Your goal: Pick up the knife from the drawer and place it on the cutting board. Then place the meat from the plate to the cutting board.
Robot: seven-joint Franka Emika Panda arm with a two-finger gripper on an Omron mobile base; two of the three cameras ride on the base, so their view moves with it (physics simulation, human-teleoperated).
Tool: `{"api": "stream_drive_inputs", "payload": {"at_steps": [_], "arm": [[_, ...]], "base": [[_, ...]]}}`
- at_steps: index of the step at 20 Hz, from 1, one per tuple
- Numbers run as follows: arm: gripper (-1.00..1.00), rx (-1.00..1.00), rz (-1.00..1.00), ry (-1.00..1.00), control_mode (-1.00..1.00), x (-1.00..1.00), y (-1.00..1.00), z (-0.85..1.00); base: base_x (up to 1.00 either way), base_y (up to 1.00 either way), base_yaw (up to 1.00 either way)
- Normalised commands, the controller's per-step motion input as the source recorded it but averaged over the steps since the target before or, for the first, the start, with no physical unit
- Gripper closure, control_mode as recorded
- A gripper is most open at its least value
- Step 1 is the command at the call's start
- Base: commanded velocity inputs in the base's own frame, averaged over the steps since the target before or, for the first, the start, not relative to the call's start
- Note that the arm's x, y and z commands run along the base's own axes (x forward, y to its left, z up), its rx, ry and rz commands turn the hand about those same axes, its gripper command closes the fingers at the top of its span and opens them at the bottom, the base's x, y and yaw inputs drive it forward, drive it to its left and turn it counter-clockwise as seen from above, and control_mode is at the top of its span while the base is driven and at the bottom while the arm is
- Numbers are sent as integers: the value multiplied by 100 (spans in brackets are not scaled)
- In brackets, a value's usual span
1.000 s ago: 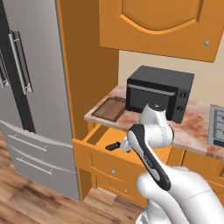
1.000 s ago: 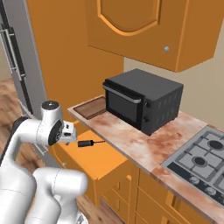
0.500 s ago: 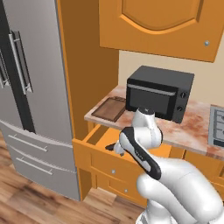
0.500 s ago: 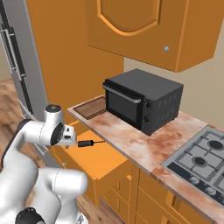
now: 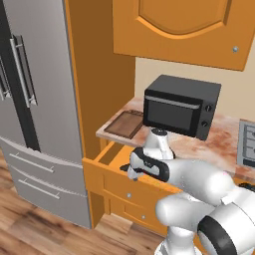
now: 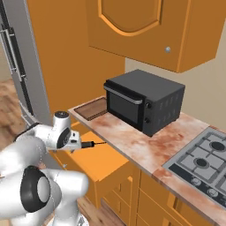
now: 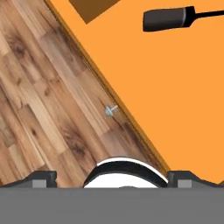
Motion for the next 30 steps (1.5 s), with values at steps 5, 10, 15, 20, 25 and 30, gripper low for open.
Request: {"api": "stream_drive_inputs", "payload": {"at_steps": [5,10,15,20,25,30], "arm": [[-100,0,6,10,-100,29,0,-27],[-100,0,8,5,-100,18,0,-22],[-100,0,10,0,-100,8,0,-25],[-100,-1,10,-1,-100,8,0,-29],[-100,0,8,-10,-100,9,0,-23],[-100,0,6,-14,-100,5,0,-15]], "base": [[0,0,0],[0,0,0],[0,0,0],[0,0,0],[0,0,0],[0,0,0]]}}
